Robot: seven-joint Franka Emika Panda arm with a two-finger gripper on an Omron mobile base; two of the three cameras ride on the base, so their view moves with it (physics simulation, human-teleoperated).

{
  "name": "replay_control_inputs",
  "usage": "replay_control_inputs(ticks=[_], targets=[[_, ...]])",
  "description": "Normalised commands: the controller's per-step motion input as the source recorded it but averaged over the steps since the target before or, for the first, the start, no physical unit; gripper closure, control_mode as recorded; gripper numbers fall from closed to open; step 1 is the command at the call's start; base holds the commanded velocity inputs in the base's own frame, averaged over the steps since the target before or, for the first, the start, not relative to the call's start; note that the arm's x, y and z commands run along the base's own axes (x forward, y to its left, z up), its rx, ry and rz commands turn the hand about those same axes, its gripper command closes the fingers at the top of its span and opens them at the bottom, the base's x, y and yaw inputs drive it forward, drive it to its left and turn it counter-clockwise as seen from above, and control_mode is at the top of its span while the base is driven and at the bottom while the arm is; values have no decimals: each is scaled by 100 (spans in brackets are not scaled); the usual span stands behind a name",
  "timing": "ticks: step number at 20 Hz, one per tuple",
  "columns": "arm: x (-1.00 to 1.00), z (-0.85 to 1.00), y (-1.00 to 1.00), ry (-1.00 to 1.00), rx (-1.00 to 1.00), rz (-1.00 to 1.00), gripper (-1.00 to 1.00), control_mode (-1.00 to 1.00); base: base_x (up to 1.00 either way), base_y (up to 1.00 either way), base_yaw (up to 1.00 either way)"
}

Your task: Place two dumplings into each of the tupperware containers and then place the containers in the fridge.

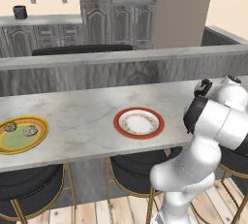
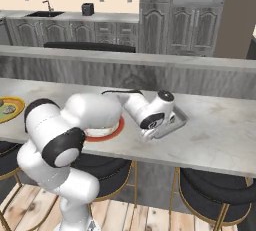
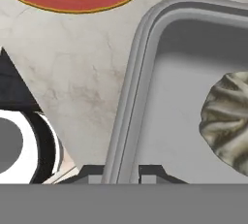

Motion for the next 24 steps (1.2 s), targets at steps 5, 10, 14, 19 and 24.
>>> replay_control_inputs(ticks=[5, 10, 14, 19, 24], targets=[[-100, 100, 29, -7, -2, 42, 100, -100, 0, 0, 0], [-100, 65, 34, 0, -8, 44, 100, -100, 0, 0, 0], [-100, 34, 63, 0, -12, 43, 100, -100, 0, 0, 0], [-70, -6, 100, -4, -24, 43, 100, -100, 0, 0, 0], [-12, -5, 100, -7, -6, 32, 100, -100, 0, 0, 0]])
